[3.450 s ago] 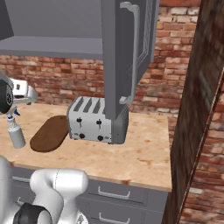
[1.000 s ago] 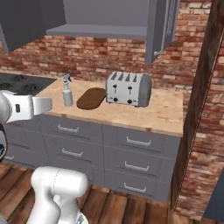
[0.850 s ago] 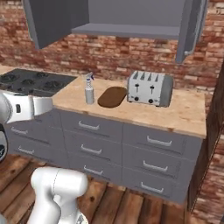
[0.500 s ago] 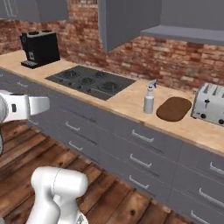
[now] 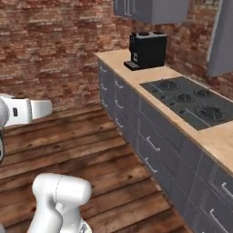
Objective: Grab the spray bottle from the cabinet, then place it next to the cutting board for sanitizing. Then grab the dish brush from the countertop next to the sink and place it next to the cutting board.
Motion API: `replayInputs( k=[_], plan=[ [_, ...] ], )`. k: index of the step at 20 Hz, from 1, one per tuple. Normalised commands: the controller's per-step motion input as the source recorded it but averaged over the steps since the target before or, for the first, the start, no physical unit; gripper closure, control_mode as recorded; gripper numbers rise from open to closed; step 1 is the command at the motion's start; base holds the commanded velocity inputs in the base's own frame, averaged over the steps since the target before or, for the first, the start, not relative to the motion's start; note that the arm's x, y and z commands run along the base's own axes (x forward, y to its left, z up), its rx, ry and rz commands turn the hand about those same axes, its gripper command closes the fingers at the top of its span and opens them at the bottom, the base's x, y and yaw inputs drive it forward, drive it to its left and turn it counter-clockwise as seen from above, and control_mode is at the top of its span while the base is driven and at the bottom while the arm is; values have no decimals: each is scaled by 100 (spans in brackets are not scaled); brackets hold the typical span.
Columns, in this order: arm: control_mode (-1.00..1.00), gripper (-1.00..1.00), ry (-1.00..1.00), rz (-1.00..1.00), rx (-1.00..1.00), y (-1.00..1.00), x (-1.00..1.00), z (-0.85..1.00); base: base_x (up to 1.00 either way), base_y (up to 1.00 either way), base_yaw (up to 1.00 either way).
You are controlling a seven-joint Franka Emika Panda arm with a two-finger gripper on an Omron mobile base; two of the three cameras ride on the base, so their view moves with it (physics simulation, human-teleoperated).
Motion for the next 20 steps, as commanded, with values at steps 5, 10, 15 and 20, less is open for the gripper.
replayInputs(
  k=[5, 10, 15, 20],
  plan=[
    [100, -100, 0, 0, 0, 0, 0, 0, 43, 8, 88],
    [100, -100, 0, 0, 0, 0, 0, 0, 47, -63, 72],
    [100, -100, 0, 0, 0, 0, 0, 0, 64, -66, 59],
    [100, -100, 0, 0, 0, 0, 0, 0, 74, -49, 60]
  ],
)
